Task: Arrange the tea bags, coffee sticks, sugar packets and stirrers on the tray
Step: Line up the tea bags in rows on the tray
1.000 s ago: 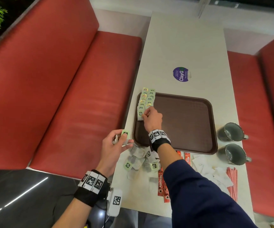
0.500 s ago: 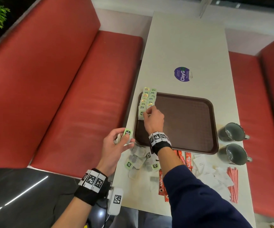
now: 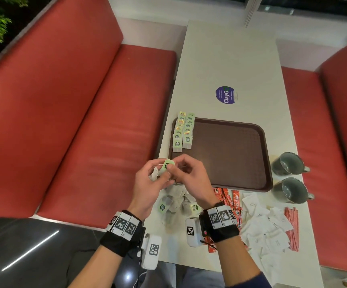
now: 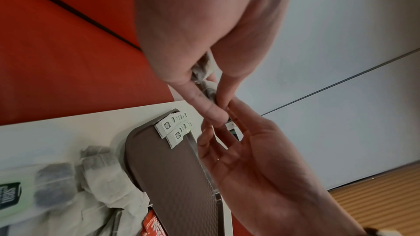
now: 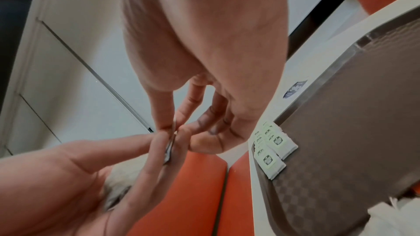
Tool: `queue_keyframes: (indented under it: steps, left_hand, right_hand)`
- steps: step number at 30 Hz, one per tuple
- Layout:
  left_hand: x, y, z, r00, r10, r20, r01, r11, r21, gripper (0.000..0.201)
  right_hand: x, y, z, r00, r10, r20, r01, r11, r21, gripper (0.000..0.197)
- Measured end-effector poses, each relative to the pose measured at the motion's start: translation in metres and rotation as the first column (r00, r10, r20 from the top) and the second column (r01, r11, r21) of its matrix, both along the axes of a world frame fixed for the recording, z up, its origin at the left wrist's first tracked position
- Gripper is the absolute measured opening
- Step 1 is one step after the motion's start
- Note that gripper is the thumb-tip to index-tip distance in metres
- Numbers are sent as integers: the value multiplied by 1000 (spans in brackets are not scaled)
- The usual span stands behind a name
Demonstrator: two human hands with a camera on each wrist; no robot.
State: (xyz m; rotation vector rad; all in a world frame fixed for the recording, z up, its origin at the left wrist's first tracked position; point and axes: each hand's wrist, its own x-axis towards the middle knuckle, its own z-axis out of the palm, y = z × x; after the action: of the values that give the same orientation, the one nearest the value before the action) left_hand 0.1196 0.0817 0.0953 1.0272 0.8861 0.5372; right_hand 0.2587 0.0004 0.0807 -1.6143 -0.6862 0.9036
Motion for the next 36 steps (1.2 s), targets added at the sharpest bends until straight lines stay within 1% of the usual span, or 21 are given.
queue_keyframes:
  steps: [2, 5, 8, 12, 15, 20, 23, 27, 30, 32, 34, 36]
  left_hand:
    - [1, -2, 4, 1000, -29, 1, 29, 999, -28, 24]
    - [2, -2, 7, 1000, -26, -8, 26, 998, -60, 19]
    - [4, -4, 6, 1000, -13, -19, 12, 999, -48, 18]
    - [10, -8, 5, 1000, 17, 0, -17, 999, -39, 16]
    - [14, -11, 7, 999, 36, 2, -36, 999, -23, 12]
    - [17, -14, 9, 1000, 18, -20, -18, 1000, -6, 11]
    - [20, -17, 7, 998, 60, -32, -59, 998, 12, 6]
    - [26, -17, 3, 995, 90, -39, -90, 996, 2, 10]
    - [28, -16, -1, 995, 84, -50, -87, 995, -43, 17]
    - [26, -14, -6, 994, 79, -72, -86, 992, -90, 23]
    - [23, -13, -10, 994, 64, -84, -74, 990, -123, 28]
    - [20, -14, -14, 996, 36, -82, -46, 990, -130, 31]
  right_hand:
    - [4, -5, 6, 999, -2, -35, 3, 1000, 18, 17]
    - [10, -11, 15, 996, 7, -92, -2, 999, 48, 13]
    - [14, -15, 18, 997, 13, -77, -7, 997, 78, 12]
    - [13, -16, 14, 994, -42, -97, 49, 996, 79, 11]
    - [13, -18, 10, 997, -30, -66, 33, 998, 45, 11]
    - [20, -21, 2, 1000, 1, 5, -1, 1000, 21, 9]
    - [22, -23, -2, 1000, 11, 14, -11, 1000, -19, 12]
    - [24, -25, -5, 1000, 3, 22, -2, 999, -41, 11]
    - [31, -24, -5, 995, -89, -44, 88, 996, -32, 11]
    - [42, -19, -10, 985, -172, -2, 171, 982, -75, 14]
    - [57, -13, -23, 967, -225, 120, 241, 960, -145, 17]
    - [76, -3, -41, 946, -239, 219, 286, 933, -218, 21]
